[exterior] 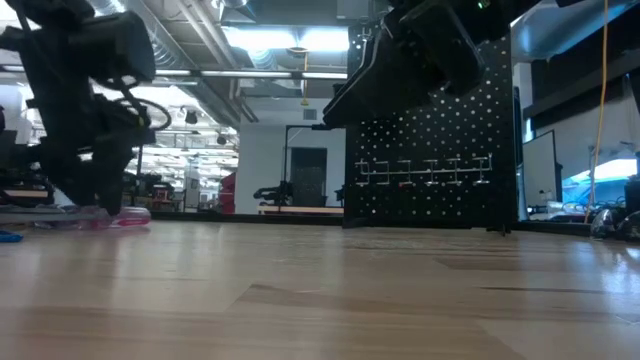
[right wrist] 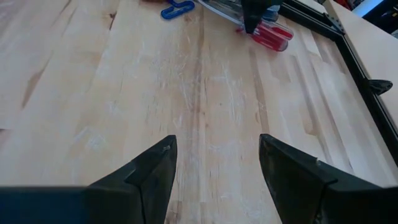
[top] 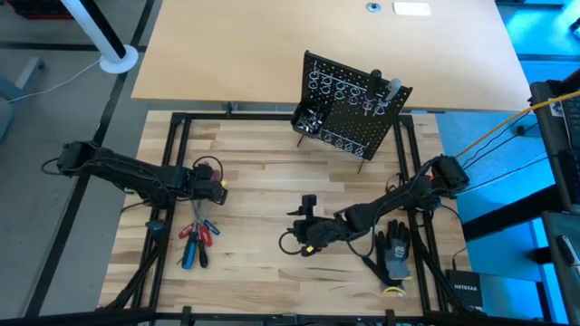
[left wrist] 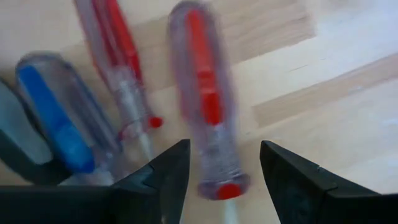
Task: Hang tools onto peg board
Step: Hang the right red screwdriver on the black pegboard
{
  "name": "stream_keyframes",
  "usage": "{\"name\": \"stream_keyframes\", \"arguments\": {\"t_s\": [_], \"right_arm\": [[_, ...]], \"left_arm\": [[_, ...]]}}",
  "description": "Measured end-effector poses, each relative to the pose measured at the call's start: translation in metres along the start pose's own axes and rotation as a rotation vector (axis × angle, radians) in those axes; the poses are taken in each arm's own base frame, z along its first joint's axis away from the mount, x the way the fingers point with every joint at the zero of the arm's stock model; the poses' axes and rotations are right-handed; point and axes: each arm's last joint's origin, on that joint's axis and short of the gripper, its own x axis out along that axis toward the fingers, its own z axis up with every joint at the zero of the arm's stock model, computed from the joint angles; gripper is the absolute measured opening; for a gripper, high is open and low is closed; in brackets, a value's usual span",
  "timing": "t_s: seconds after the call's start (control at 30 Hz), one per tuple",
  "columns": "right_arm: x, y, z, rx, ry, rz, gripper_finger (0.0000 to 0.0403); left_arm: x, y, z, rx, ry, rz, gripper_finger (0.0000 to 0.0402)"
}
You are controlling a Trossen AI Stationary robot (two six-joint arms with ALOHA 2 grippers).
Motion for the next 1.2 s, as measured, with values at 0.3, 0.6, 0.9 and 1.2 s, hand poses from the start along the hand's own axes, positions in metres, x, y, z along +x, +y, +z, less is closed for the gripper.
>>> {"name": "stream_keyframes", "arguments": {"t_s": [0.3, 0.6, 0.9, 1.2], "right_arm": [[0.0, 0.0, 0.0, 0.0, 0.001, 0.0, 0.0227], [0.002, -0.004, 0.0, 0.014, 0.003, -0.001, 0.0227], [0.002, -0.003, -0.001, 0.039, 0.011, 0.001, 0.0227], [0.0, -0.001, -0.003, 0.121, 0.028, 0.005, 0.0227]], "left_arm": [[0.016, 0.004, -0.001, -0.001, -0.027, -0.059, 0.0184], [0.024, 0.008, 0.001, 0.011, -0.039, -0.074, 0.0179], [0.024, 0.009, 0.001, 0.075, -0.053, -0.061, 0.0081], [0.025, 0.006, 0.003, 0.116, -0.102, -0.076, 0.0081]]}}
